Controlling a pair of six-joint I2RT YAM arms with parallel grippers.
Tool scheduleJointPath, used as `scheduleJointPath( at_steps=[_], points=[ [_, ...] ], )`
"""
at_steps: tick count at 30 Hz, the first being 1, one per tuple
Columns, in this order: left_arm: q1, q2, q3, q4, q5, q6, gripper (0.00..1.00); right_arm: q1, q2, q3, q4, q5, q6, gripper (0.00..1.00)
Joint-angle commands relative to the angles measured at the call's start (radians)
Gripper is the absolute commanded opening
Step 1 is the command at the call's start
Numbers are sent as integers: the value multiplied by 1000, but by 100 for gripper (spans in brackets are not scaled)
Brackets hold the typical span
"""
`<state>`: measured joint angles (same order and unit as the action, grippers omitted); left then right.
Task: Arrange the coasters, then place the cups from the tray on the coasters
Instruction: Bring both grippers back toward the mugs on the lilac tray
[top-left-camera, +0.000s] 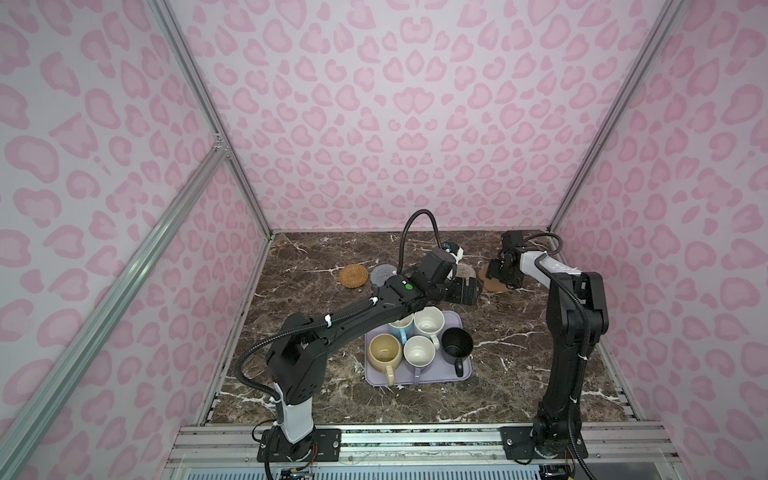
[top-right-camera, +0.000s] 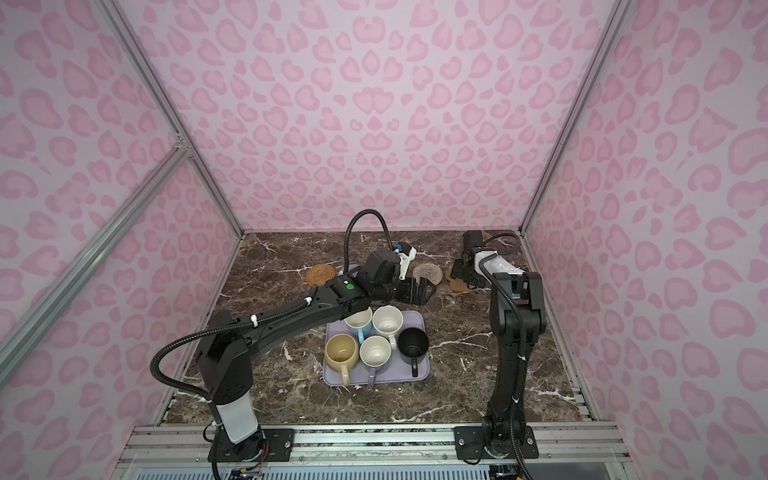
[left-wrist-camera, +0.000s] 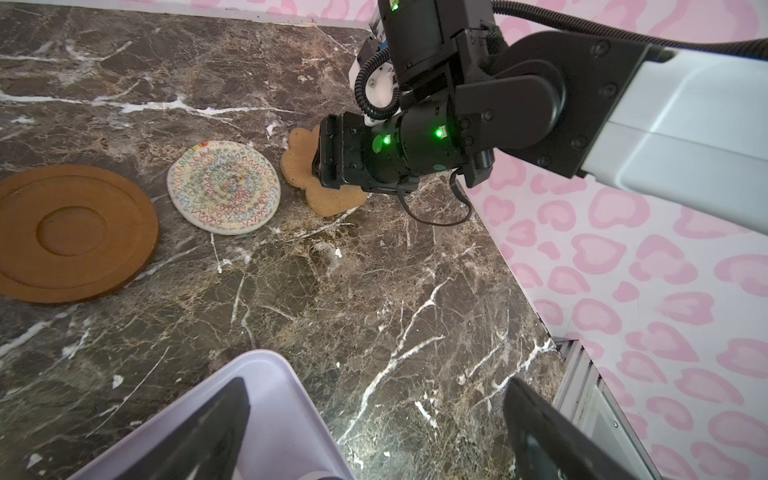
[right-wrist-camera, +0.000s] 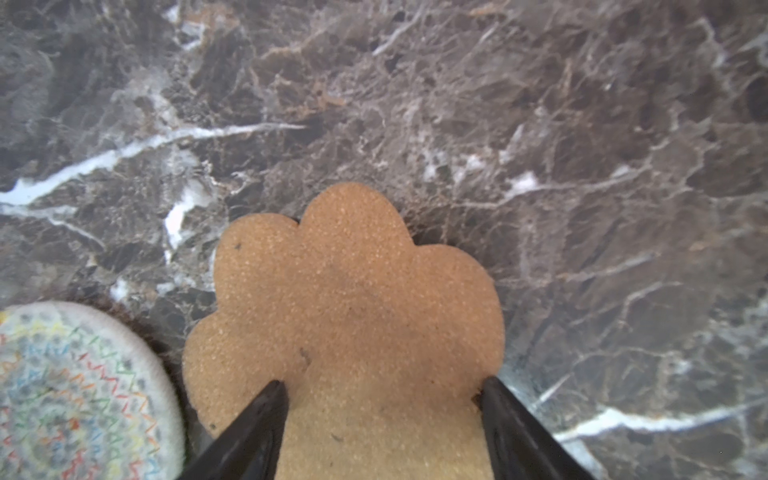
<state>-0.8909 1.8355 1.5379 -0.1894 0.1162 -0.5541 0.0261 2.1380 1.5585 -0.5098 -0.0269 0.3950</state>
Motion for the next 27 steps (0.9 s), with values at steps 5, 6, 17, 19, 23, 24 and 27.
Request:
scheduleJointPath(
  at_steps=[5, 6, 17, 19, 23, 24, 27],
  points=[
    [3, -7, 25, -5, 3, -4, 97, 10, -49, 20, -46, 8, -21, 81],
    [4, -11, 24, -4, 0, -5, 97, 12, -60, 30, -59, 21, -24, 82],
    [6, -163, -95, 29, -76, -27, 97, 90, -361, -93, -74, 91, -64, 99],
    [6, -217, -142, 38, -95, -30, 97, 133, -459, -163, -52, 103, -82, 99],
    [6, -331, -230, 19, -164, -30, 97, 233, -651, -289, -2, 94, -134, 99],
    [6, -367, -256, 22, -180, -31, 97, 256, -701, -325, 15, 80, -146, 99],
    [6, -478, -338, 27, -226, -24, 97, 312, -830, -430, 70, 28, -151, 99]
  ],
)
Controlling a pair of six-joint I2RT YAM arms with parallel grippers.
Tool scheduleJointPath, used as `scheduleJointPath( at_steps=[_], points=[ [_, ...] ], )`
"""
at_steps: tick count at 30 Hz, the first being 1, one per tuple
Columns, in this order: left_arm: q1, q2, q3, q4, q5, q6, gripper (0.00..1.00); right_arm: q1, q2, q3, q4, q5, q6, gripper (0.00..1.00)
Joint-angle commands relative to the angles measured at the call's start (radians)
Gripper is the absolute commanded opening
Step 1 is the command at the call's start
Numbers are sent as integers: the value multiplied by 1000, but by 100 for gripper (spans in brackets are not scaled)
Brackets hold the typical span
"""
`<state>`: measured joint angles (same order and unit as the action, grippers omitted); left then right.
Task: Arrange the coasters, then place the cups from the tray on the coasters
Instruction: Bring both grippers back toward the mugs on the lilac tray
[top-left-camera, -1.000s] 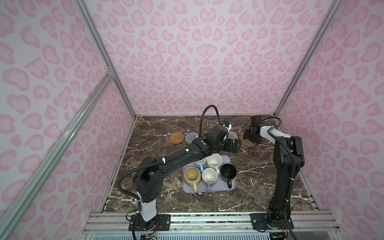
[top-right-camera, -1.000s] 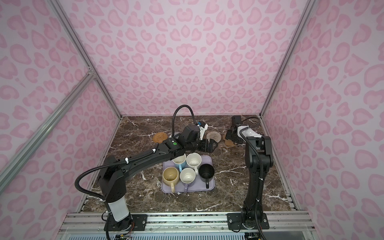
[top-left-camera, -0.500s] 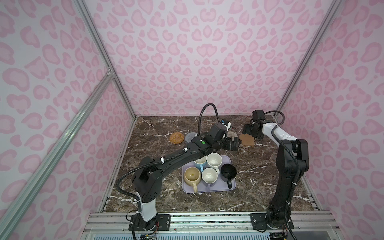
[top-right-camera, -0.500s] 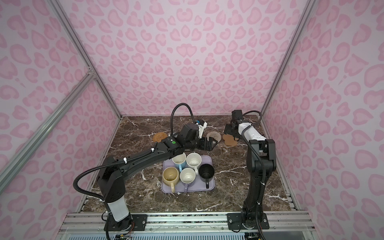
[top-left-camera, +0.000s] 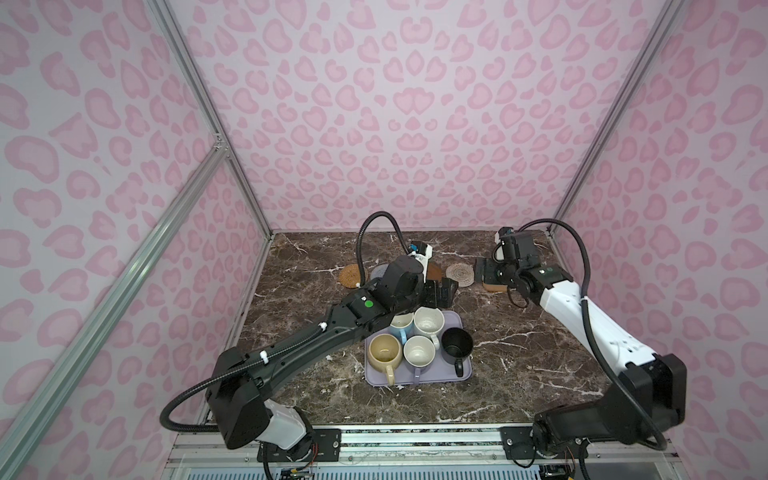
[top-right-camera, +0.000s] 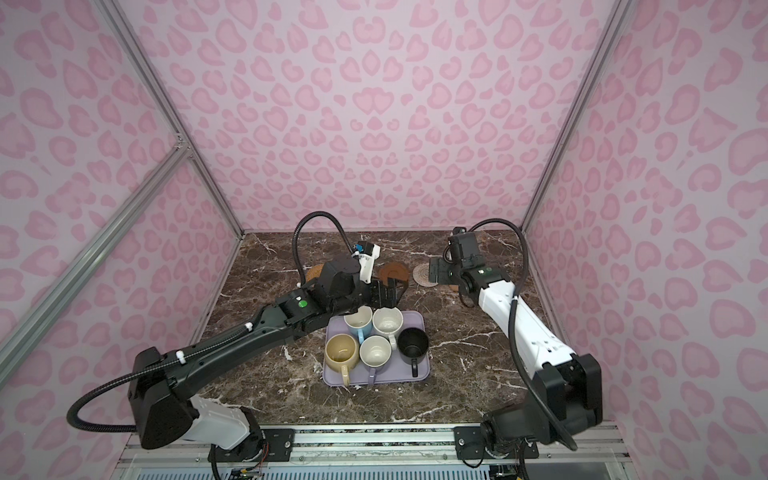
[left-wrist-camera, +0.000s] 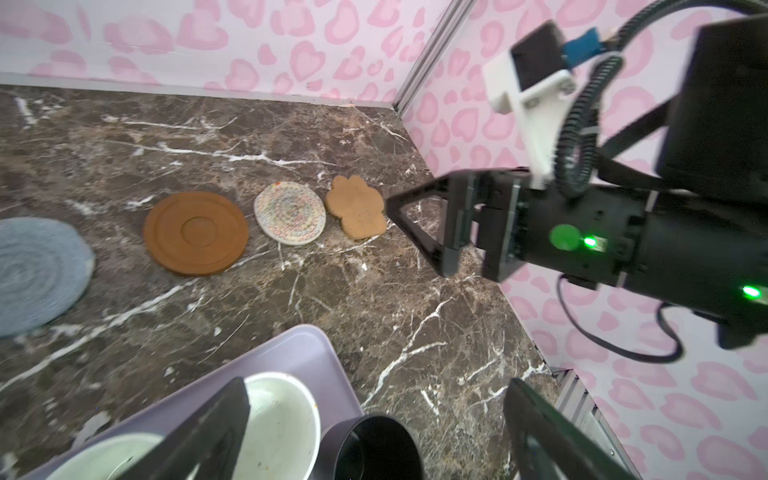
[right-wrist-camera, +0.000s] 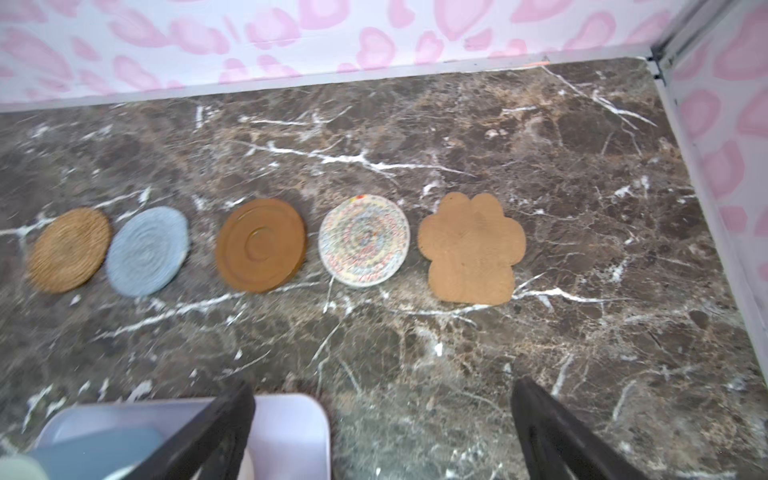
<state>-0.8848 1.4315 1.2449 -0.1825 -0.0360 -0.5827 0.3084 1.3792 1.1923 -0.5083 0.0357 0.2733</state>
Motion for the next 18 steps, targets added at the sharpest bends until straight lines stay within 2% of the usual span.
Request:
scheduleJointPath(
  at_steps=[1, 6, 8, 11, 13, 15, 18],
  points=[
    [0, -105, -65, 6, -101, 4, 97, 48, -103, -91, 78, -42, -31, 99],
    [1, -274, -145, -88, -241, 24, 97, 162, -240, -196, 126, -52, -56, 99],
    [3, -331, -185, -84, -280, 31, 97, 237, -257, -210, 124, 48, -55, 99],
    [10, -389, -256, -61, -314, 68, 96, 340, -260, -212, 122, 76, -112, 99],
    [22, -399, -262, -116, -353, 3, 96, 376, -256, -227, 154, 27, -125, 99],
    [36, -381, -242, -163, -303, -26, 96, 382, -256, -265, 228, -50, -132, 99],
    [36, -317, -200, -273, -254, -85, 99, 382, -254, -307, 274, -33, -122, 99]
  ],
)
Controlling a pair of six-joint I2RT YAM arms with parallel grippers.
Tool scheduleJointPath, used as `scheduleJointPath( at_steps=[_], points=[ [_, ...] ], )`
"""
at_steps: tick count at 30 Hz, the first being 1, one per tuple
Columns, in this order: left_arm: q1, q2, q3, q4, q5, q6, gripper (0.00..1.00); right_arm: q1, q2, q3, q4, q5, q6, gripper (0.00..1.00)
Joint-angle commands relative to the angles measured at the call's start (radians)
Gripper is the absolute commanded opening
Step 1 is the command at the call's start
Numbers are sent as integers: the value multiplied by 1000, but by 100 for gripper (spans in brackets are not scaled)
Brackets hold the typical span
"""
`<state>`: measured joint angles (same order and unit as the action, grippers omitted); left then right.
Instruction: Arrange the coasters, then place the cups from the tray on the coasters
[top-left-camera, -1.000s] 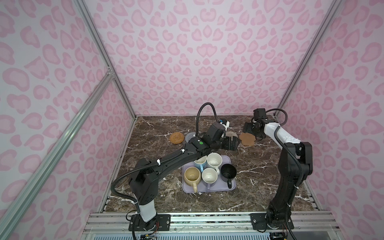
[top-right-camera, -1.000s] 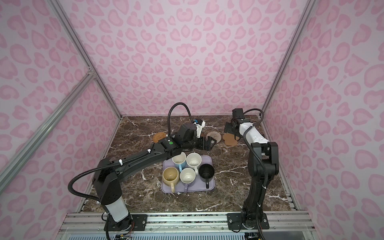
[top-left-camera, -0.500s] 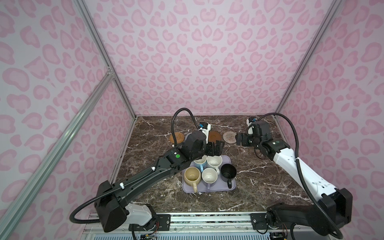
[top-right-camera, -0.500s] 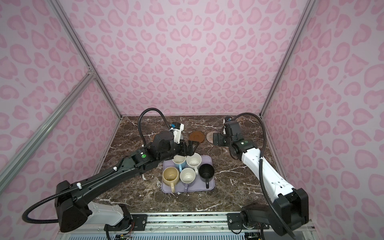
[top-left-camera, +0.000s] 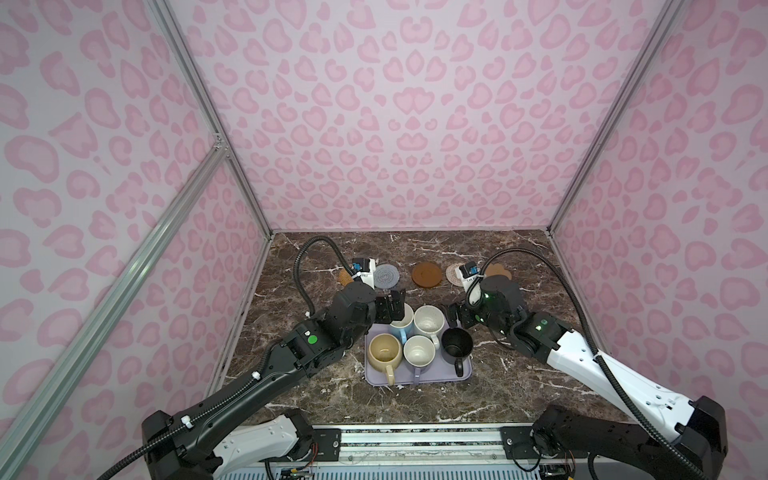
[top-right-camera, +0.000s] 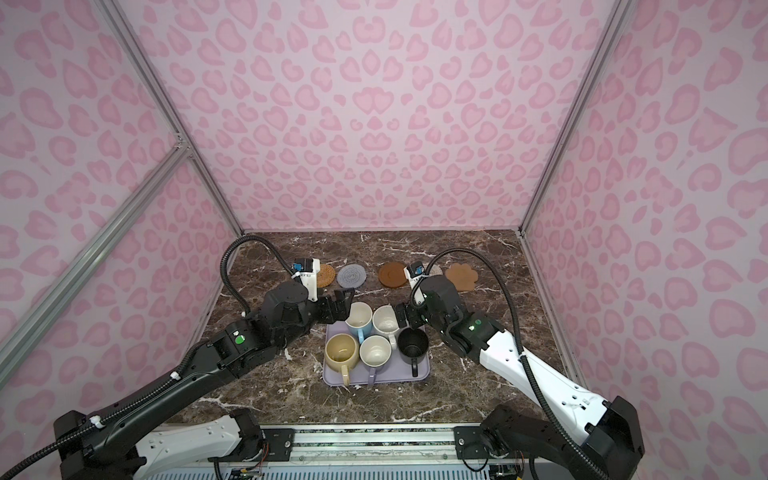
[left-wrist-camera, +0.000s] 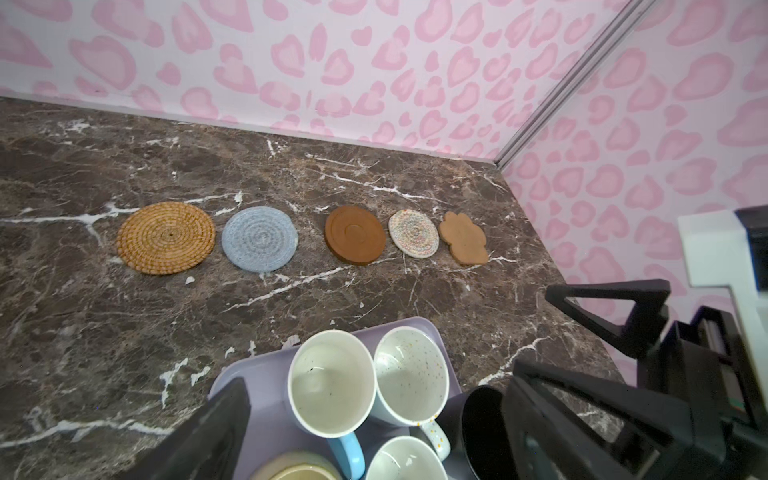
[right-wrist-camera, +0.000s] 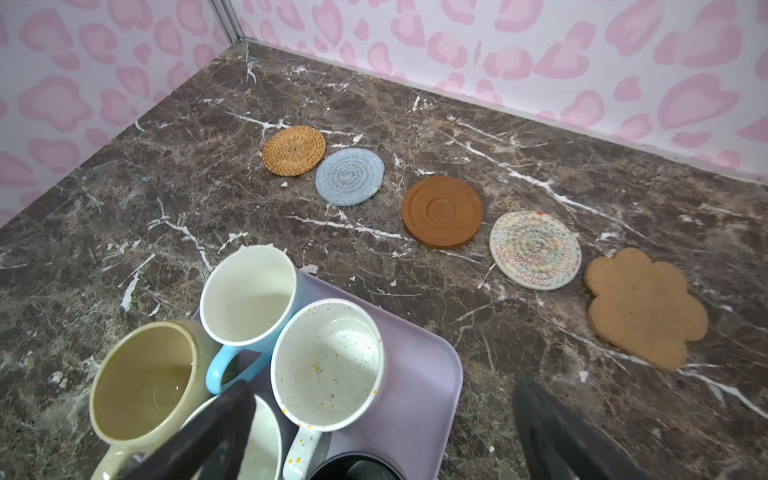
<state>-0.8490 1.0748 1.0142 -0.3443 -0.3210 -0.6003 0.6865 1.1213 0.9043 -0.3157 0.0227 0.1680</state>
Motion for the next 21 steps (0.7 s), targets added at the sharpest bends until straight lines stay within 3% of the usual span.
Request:
scheduleJointPath(
  at_steps=[1, 4, 8, 12, 19, 21],
  points=[
    [-1, 68, 44, -152, 47, -88, 99, 4, 5, -17, 69, -31, -34, 99],
    [-1, 149, 79, -263, 99, -138, 93, 4, -3, -27, 45, -35, -39, 99],
    [-5, 218, 82, -281, 197, -163, 84, 4, -14, -74, 108, -84, -44, 99],
    [-18, 280, 89, -287, 257, -184, 75, 4, -14, -81, 98, -36, -37, 99],
    [-34, 397, 134, -356, 209, -192, 57, 5, -17, -97, 105, -29, -27, 99],
    [-41, 416, 133, -352, 207, -200, 56, 4, -14, -97, 104, -24, -28, 99]
  ],
)
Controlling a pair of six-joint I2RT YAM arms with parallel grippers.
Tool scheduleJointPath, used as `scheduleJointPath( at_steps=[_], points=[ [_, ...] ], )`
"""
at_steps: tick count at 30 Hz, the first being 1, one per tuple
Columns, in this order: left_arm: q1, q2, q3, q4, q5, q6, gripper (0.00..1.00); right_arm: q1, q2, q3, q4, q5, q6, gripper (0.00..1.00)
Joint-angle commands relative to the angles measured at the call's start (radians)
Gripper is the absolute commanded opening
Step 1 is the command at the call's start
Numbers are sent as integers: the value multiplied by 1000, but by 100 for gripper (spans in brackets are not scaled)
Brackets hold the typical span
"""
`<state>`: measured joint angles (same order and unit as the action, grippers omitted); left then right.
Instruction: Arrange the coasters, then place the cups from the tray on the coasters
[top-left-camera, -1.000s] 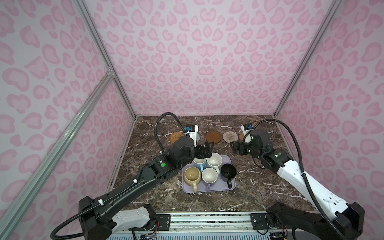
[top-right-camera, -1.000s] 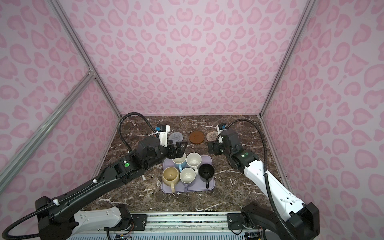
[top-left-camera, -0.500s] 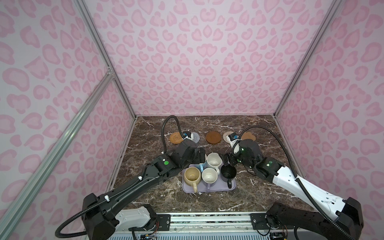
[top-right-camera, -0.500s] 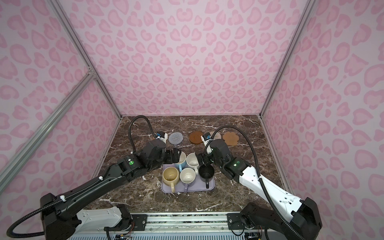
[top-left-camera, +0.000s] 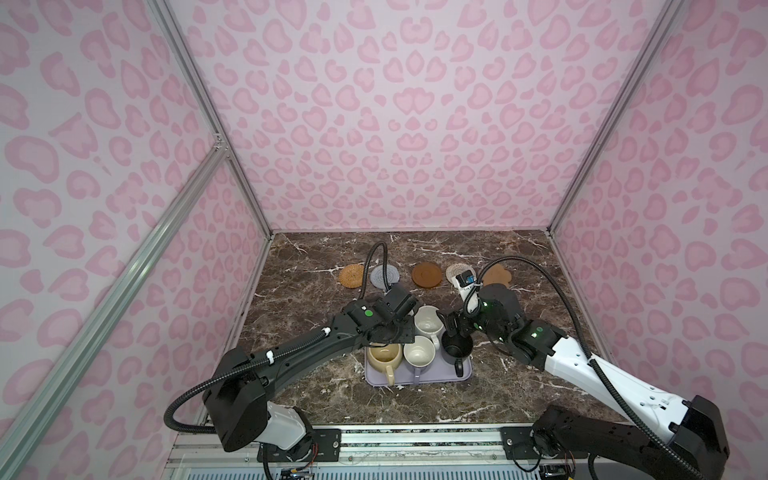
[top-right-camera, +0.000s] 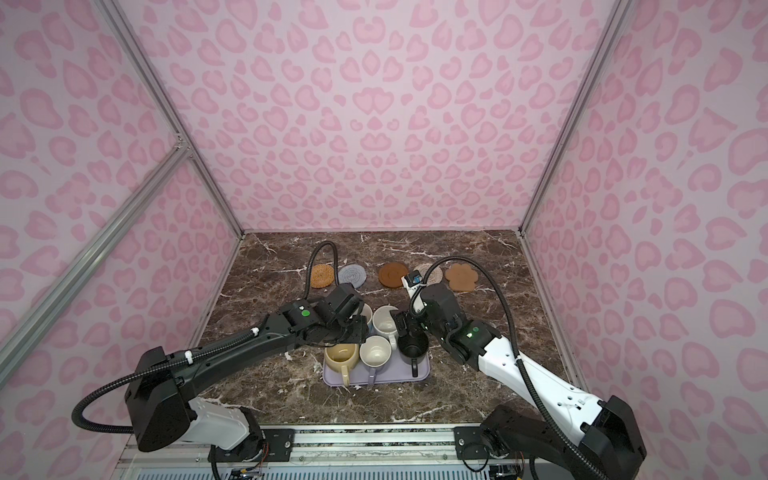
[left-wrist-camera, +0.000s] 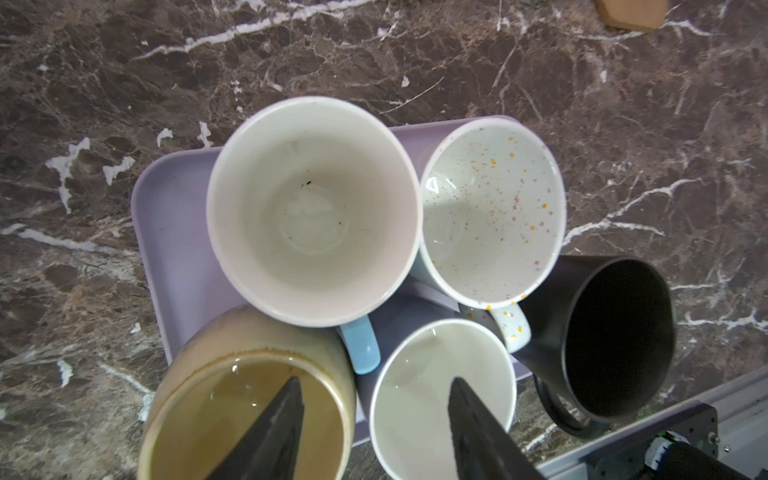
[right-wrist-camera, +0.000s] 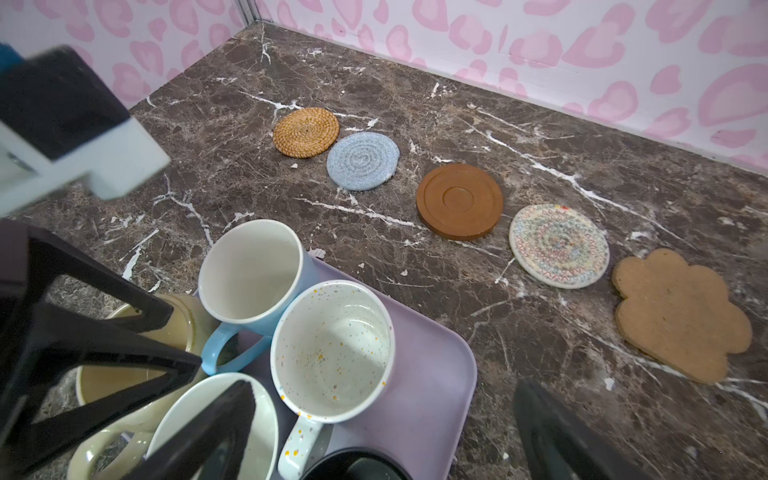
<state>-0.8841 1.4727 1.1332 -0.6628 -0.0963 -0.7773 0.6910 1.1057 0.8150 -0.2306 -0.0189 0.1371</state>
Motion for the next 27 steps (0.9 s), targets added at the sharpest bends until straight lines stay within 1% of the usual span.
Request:
scheduleJointPath(
  at_steps=[1, 7, 8, 10, 13, 16, 19, 21, 27],
  points=[
    [-9, 27, 17, -34, -19, -26, 57, -1, 2, -8, 20, 20, 2, 99],
    [-27, 60, 43, -56, -113, -29, 53, -2, 2, -14, 28, 30, 4, 99],
    [-27, 67, 46, -59, -118, -32, 52, -2, 2, -16, 29, 35, 5, 99],
    [-29, 76, 42, -50, -126, -33, 47, -2, 1, -18, 31, 43, 5, 99],
    [-29, 93, 48, -46, -132, -30, 46, -5, 5, -20, 34, 43, 10, 99],
    [-29, 111, 60, -52, -155, -24, 42, -8, 9, -18, 34, 35, 14, 99],
    [-28, 129, 70, -60, -167, -18, 42, -11, 2, -23, 41, 24, 25, 99],
    [-29, 139, 75, -62, -169, -15, 39, -13, 0, -28, 46, 28, 27, 99],
    [-28, 155, 77, -54, -165, -14, 39, -22, 7, -29, 46, 26, 35, 99]
  ],
)
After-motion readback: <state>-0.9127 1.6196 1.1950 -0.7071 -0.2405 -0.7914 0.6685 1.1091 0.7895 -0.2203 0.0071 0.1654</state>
